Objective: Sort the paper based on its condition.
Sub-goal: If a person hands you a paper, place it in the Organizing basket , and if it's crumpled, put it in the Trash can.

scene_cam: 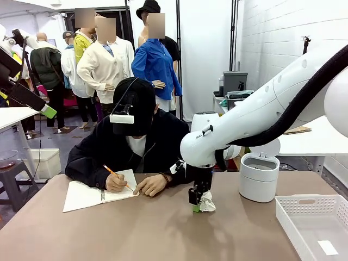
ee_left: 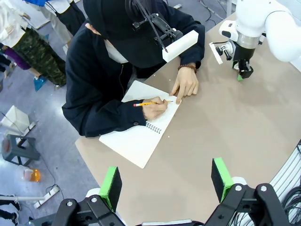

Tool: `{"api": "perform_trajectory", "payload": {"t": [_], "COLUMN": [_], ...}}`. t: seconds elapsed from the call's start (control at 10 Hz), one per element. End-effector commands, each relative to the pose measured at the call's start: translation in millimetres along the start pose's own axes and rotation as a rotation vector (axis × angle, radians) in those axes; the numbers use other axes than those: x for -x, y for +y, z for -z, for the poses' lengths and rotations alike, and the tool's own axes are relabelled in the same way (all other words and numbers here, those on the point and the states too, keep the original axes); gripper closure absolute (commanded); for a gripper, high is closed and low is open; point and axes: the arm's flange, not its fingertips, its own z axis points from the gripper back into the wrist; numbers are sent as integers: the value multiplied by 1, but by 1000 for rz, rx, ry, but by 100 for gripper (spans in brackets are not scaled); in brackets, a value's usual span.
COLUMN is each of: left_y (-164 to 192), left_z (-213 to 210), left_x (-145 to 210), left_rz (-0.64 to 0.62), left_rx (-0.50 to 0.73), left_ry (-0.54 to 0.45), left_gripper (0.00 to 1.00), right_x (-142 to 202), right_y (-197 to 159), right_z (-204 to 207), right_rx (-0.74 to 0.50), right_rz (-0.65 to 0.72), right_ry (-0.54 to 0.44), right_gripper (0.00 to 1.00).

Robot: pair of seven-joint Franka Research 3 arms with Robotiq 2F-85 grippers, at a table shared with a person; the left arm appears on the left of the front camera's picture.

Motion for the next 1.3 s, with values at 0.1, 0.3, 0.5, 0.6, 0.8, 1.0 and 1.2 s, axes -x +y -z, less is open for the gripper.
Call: {"api": "perform_trajectory", "payload": {"t": [0.1, 0.3, 0.5, 0.6, 0.8, 1.0, 1.2], "left_y": [0, 0, 0, 0, 0, 0, 0], "left_z": [-1, -1, -1, -1, -1, -1, -1], "left_x": [0, 0, 0, 0, 0, 0, 0], "left_rz": [-3, -3, -3, -3, -3, -3, -3], "left_rx": [5, 5, 5, 5, 5, 5, 5], "left_ry": [0, 0, 0, 0, 0, 0, 0], "left_gripper": [0, 0, 0, 0, 0, 0, 0], "right_x": [10, 14, 14, 15, 18, 27, 42], "right_y": [2, 1, 2, 2, 10, 34, 50], "right_z": [0, -2, -1, -2, -10, -47, -100], "right_rx": [-14, -28, -27, -26, -43, -51, -14], "right_rz": [42, 28, 63, 64, 47, 18, -142], "right_ry": [20, 34, 17, 15, 12, -10, 3], "right_gripper": [40, 76, 76, 76, 76, 76, 76]}}
